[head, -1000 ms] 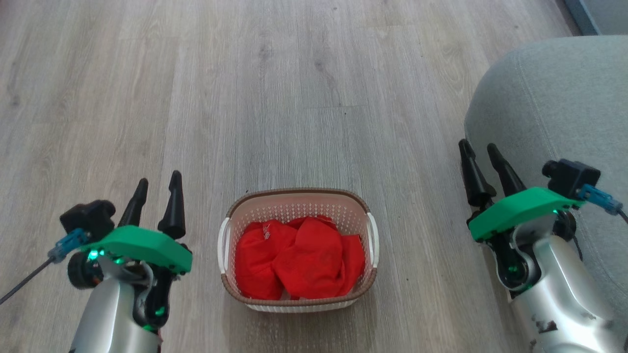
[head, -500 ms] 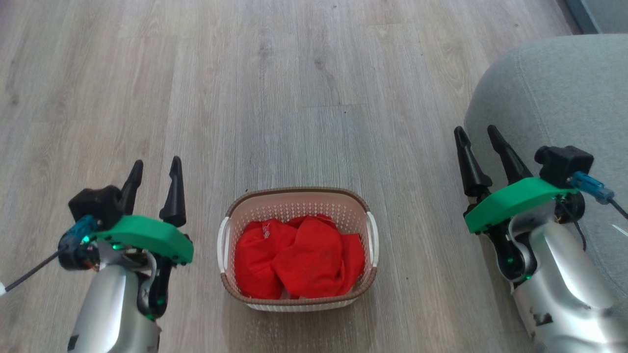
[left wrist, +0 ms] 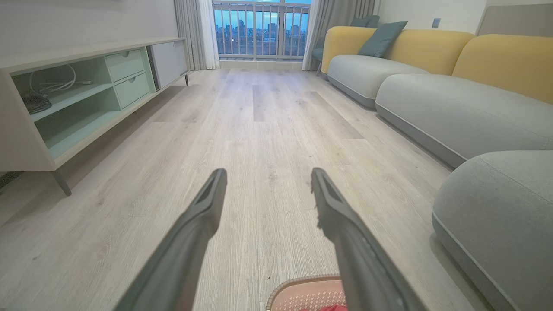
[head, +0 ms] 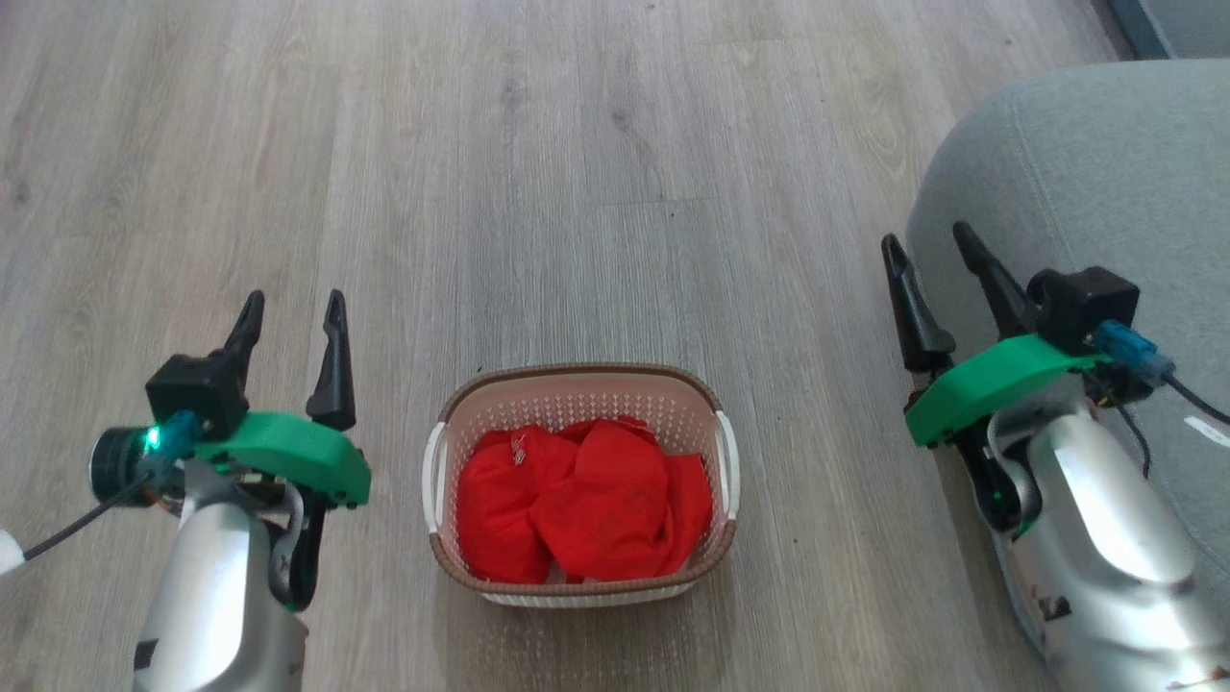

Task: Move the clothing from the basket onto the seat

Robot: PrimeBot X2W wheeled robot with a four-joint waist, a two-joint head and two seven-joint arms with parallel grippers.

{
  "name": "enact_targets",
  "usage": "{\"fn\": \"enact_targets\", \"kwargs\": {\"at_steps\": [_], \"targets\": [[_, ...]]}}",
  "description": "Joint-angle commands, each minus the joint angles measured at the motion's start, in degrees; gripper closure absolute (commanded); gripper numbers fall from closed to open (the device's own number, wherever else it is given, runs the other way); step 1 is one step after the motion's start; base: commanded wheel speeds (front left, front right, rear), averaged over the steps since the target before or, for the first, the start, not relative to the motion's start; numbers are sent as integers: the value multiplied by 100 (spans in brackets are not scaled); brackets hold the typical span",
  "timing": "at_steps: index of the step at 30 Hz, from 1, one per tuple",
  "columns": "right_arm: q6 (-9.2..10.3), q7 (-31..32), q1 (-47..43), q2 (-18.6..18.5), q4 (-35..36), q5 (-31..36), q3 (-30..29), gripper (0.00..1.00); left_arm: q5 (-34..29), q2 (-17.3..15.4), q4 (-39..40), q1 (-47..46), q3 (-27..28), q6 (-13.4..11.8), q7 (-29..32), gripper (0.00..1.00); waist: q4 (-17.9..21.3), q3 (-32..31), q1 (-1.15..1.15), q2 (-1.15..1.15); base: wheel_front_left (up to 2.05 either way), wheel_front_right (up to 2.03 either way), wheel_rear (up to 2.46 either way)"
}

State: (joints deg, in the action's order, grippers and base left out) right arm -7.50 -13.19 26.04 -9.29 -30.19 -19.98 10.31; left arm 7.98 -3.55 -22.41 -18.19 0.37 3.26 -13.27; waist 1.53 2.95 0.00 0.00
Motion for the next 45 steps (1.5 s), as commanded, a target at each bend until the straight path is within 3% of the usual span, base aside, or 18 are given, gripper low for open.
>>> {"fn": "enact_targets", "kwargs": {"at_steps": [1, 6, 25, 33, 45], "targets": [[1, -98, 357, -37, 151, 147, 81, 0, -161, -74, 156, -374, 220, -55, -91, 0, 2, 7, 0, 0, 0, 0, 0], [1, -181, 441, -43, 132, 448, 51, 0, -505, -38, 163, -431, 288, -34, -173, 0, 13, 38, 0, 0, 0, 0, 0], [1, -181, 511, -4, 320, 457, -58, 0, -536, 41, 159, -457, 388, 47, -173, 0, 55, 345, 0, 0, 0, 0, 0], [1, -181, 864, -5, 651, 515, -168, 0, -479, 60, 129, -731, 273, 69, -173, 0, 129, 1084, 0, 0, 0, 0, 0], [1, -181, 1785, -89, 1323, 539, -370, 0, -309, 66, -85, -1560, -381, 33, -173, 0, 405, 2996, 0, 0, 0, 0, 0]]}}
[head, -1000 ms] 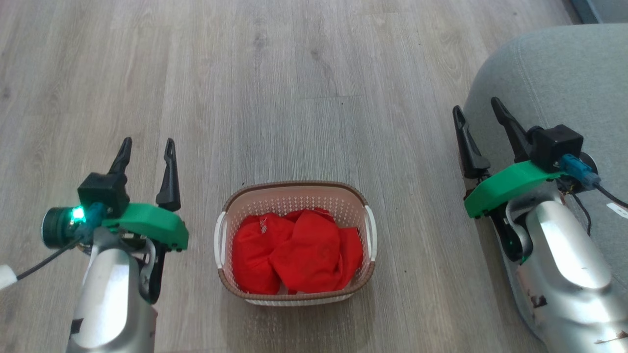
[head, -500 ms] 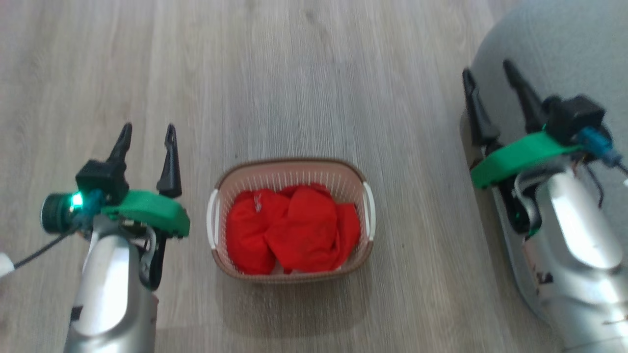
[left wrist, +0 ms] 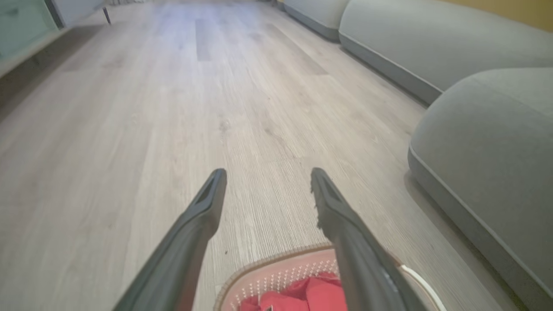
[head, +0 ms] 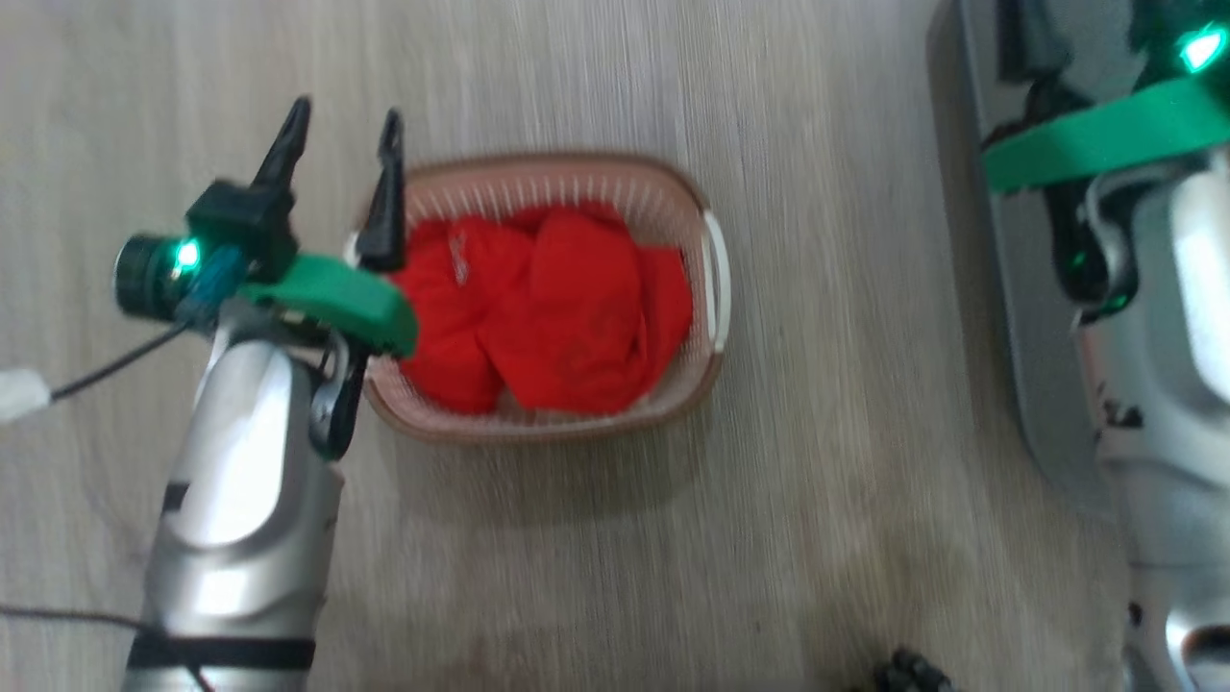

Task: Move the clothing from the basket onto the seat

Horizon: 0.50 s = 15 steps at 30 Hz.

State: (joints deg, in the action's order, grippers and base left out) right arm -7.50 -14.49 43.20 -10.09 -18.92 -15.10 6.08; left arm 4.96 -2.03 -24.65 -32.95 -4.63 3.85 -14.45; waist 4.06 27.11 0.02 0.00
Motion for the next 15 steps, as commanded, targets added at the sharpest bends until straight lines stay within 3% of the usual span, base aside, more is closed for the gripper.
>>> {"fn": "enact_targets", "kwargs": {"at_steps": [1, 11, 15], "targets": [[1, -51, 139, -4, 237, 51, 31, 0, -7, -86, 66, -157, 51, -27, -55, 0, 182, 717, -2, 0, 0, 0, 0], [1, -51, 552, -18, 487, 111, 2, 0, 213, -86, -814, -865, -796, -81, -55, 0, 378, 1687, -2, 0, 0, 0, 0], [1, -51, 679, -50, 598, 147, 37, 0, 359, -86, -1655, -1264, -1284, -122, -55, 0, 441, 2009, -2, 0, 0, 0, 0]]}}
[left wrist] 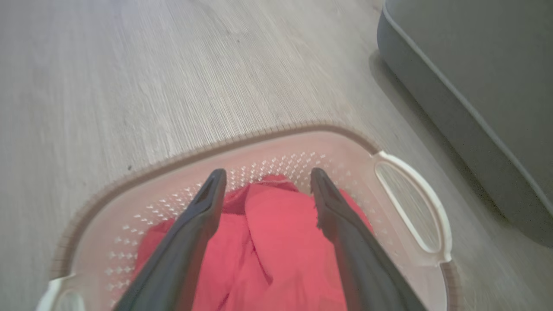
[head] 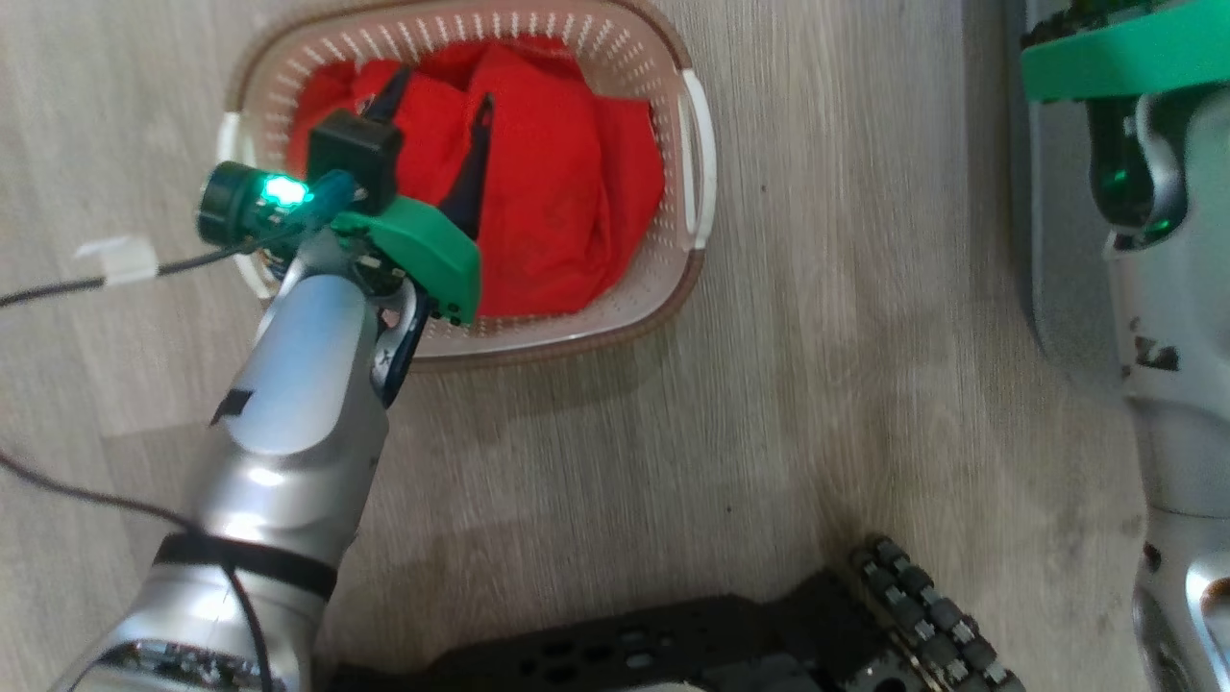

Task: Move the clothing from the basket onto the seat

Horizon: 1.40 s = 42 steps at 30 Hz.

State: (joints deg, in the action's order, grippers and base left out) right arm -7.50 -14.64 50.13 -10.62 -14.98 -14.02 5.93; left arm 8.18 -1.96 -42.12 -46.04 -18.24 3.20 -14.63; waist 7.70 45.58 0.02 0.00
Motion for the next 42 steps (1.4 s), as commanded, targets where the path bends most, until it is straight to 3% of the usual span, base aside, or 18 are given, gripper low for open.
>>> {"fn": "enact_targets", "kwargs": {"at_steps": [1, 6, 16, 23, 24, 25, 26, 33, 42], "targets": [[1, -36, 9, 1, 218, 41, 60, 0, 72, -92, -85, -46, -4, -72, -37, 0, 91, 219, -2, 0, 0, 0, 0], [1, -36, 58, -17, 249, 49, 85, 0, 97, -92, -918, -446, -344, -223, -37, 0, 108, 401, -2, 0, 0, 0, 0], [1, -36, 53, 10, 345, 43, 51, 0, -271, -152, -2589, -1304, -731, -935, -21, 0, 158, 661, -2, 0, 0, 0, 0], [1, -36, 40, 57, 388, 20, 36, 0, -320, -185, -3046, -1618, -814, -1218, 236, 0, 207, 774, -2, 0, 0, 0, 0], [1, -36, 37, 60, 388, 18, 34, 0, -311, -184, -3068, -1633, -818, -1232, 277, 5, 209, 776, -2, 0, 0, 0, 0], [1, -36, 35, 62, 386, 18, 34, 0, -301, -182, -3085, -1643, -823, -1239, 305, 70, 207, 771, -2, 0, 0, 0, 0], [1, -36, 33, 64, 379, 17, 32, 0, -281, -178, -3100, -1641, -822, -1224, 329, 100, 202, 753, -2, 0, 0, 0, 0], [1, -36, 12, 77, 293, 19, 77, 0, -122, -132, -3151, -1438, -859, -1050, 357, 100, 138, 372, -2, 0, 0, 0, 0], [1, -36, -229, 23, 44, -7, 247, 0, 410, -95, -2914, -1015, -734, -687, 10, 100, -19, -626, -2, 0, 0, 0, 0]]}}
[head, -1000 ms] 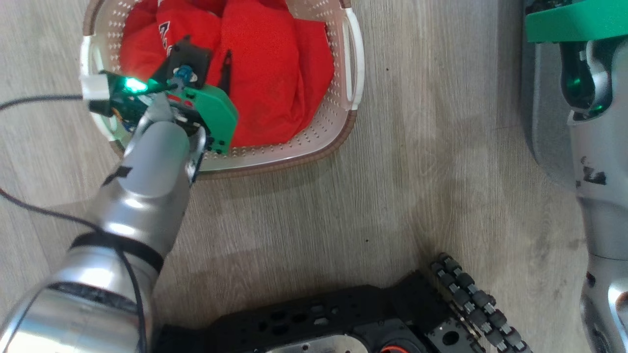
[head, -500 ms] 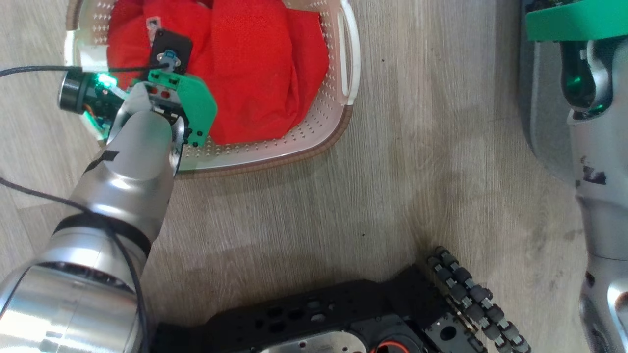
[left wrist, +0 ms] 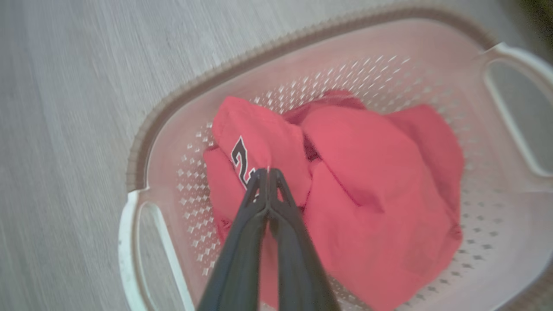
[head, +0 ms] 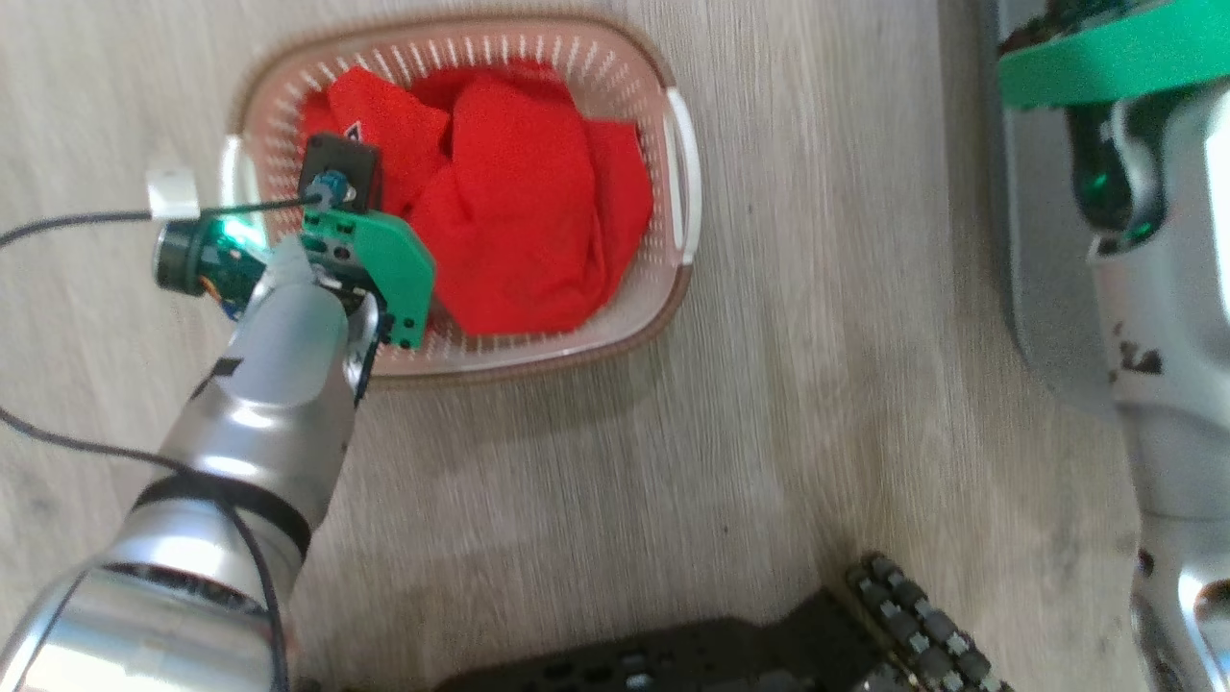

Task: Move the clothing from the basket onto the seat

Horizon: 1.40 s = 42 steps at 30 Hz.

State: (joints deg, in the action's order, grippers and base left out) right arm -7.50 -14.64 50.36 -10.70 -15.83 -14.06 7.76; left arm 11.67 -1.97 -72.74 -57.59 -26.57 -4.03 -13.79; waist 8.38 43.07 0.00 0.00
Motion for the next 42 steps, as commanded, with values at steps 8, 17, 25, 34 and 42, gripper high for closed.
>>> {"fn": "enact_targets", "kwargs": {"at_steps": [8, 17, 25, 34, 42], "targets": [[1, -36, -615, -23, -183, -47, 196, 0, 512, -92, 916, 630, 36, 152, -117, 100, -256, -1272, 0, 0, 0, 0, 0], [1, -36, -1214, -18, -541, -88, 300, 0, 710, -91, 1949, 1187, 94, 180, -119, 100, -463, -2259, 0, 0, 0, 0, 0], [1, -36, -1688, 44, -765, -131, 392, 0, 642, -91, 2929, 1279, 215, 288, -120, 100, -553, -2903, 0, 0, 0, 0, 0], [1, -36, -1959, 116, -902, -181, 491, 0, 545, -91, 4184, 841, 344, 376, -120, 100, -537, -3253, 0, 0, 0, 0, 0], [1, -36, -2092, 164, -935, -205, 465, 0, 451, -91, 4985, 238, 257, 375, -120, 100, -511, -3381, 0, 0, 0, 0, 0]]}}
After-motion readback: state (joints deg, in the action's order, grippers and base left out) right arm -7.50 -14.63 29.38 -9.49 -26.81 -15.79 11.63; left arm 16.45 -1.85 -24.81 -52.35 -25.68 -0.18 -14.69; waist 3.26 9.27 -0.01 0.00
